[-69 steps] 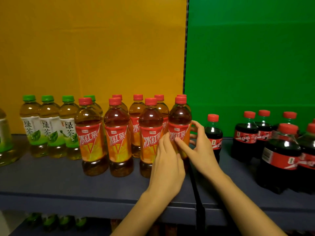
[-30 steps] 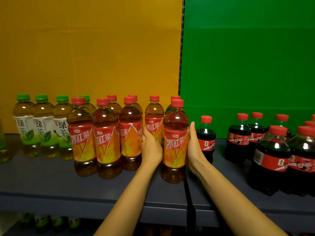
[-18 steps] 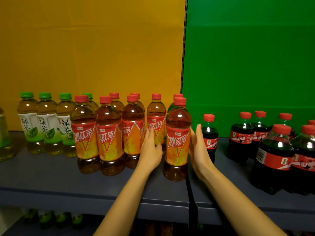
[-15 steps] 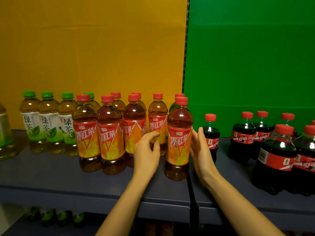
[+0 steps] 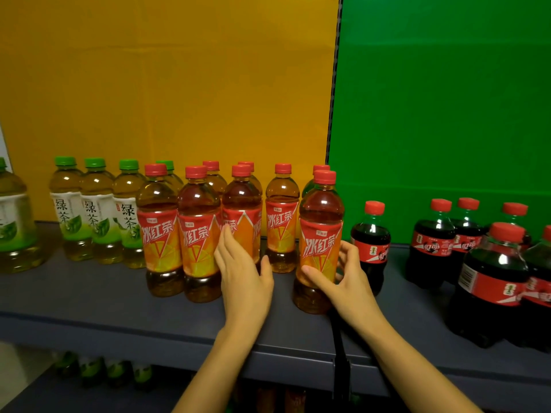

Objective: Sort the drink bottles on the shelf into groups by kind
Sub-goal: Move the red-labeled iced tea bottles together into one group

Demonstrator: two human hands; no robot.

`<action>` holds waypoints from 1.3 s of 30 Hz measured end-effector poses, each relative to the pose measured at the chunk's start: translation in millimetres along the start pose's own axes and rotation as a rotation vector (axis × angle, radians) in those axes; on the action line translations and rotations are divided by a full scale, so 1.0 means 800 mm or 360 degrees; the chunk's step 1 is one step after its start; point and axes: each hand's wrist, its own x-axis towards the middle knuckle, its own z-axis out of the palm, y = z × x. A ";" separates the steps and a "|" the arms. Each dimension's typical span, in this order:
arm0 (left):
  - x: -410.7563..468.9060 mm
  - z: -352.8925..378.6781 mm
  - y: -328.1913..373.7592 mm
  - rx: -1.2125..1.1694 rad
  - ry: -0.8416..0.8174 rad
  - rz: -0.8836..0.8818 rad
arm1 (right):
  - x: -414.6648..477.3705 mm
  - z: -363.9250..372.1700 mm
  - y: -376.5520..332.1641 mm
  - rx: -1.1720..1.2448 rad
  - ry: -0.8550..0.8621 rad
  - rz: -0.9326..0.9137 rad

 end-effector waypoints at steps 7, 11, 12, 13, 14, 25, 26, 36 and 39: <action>0.007 0.019 0.015 0.0037 -0.0078 -0.0162 | 0.002 0.002 0.004 -0.0065 0.0060 -0.0023; 0.016 0.026 0.016 -0.0014 -0.0030 -0.0251 | 0.001 0.002 0.005 -0.0101 0.0071 -0.0025; 0.020 0.026 0.015 -0.0032 -0.0030 -0.0297 | 0.001 0.002 0.005 -0.0112 0.0077 -0.0028; 0.025 0.027 0.013 -0.0056 -0.0040 -0.0356 | 0.001 0.002 0.005 -0.0120 0.0083 -0.0031; 0.029 0.027 0.011 -0.0068 -0.0054 -0.0412 | 0.001 0.002 0.006 -0.0129 0.0086 -0.0031; 0.028 0.017 -0.016 -0.0309 -0.0199 -0.0257 | 0.000 0.006 0.010 -0.0219 0.0127 -0.0084; 0.025 0.012 -0.019 -0.0398 -0.0256 -0.0230 | 0.001 0.005 0.010 -0.0226 0.0129 -0.0077; 0.027 -0.012 -0.032 -0.0868 -0.0702 -0.0171 | -0.001 0.009 0.009 -0.0396 0.0165 -0.0135; 0.031 -0.014 -0.035 -0.0863 -0.0830 -0.0168 | -0.003 0.009 0.009 -0.0420 0.0179 -0.0121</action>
